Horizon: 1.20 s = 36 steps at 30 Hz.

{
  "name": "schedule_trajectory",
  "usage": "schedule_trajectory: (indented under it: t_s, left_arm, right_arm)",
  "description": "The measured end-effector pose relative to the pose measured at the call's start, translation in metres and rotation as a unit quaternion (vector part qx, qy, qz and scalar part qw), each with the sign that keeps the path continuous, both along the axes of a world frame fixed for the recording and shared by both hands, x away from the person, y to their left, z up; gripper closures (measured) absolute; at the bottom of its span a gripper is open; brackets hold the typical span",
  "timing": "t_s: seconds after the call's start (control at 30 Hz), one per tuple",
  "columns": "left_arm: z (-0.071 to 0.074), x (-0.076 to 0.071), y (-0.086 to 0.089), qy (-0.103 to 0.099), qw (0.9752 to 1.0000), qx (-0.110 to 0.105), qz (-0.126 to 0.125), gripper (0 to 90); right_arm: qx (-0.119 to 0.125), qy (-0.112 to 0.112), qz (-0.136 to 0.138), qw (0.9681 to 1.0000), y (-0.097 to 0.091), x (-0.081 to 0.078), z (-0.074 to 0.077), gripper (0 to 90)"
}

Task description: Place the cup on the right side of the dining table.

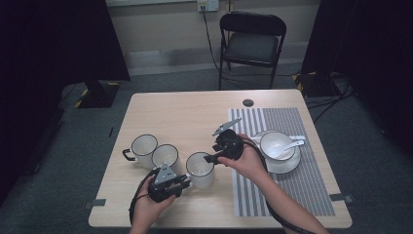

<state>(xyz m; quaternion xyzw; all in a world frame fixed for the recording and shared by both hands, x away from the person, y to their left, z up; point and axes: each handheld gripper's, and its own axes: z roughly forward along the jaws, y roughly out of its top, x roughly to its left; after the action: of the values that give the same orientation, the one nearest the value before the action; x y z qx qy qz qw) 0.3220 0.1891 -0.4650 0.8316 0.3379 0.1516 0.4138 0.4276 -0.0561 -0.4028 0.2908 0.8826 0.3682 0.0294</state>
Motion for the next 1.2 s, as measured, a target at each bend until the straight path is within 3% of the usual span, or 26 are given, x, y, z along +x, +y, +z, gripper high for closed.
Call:
schedule_trajectory:
  t_s: [0.33,0.47,0.77,1.07,1.2]
  left_arm:
    - [-0.001,0.001,-0.003,0.006,1.0000,-0.003,-0.007,77.0]
    - [0.000,0.001,-0.003,0.008,1.0000,0.001,-0.006,77.1]
    - [-0.001,0.001,-0.003,0.006,1.0000,-0.003,-0.006,77.1]
    - [-0.001,0.002,-0.002,0.006,0.9999,-0.003,-0.008,77.3]
    - [-0.002,0.001,-0.002,0.005,0.9999,-0.008,-0.008,77.4]
  right_arm:
    - [0.006,0.019,-0.016,0.9997,0.002,0.007,-0.006,48.9]
    - [-0.007,0.022,-0.020,0.9995,0.007,0.009,-0.010,55.5]
    - [-0.017,0.034,-0.009,0.9992,0.014,0.013,-0.014,63.6]
    - [-0.019,0.035,0.012,0.9991,0.021,0.012,-0.019,75.9]
    - [-0.022,0.031,0.014,0.9992,0.021,0.011,-0.020,76.5]
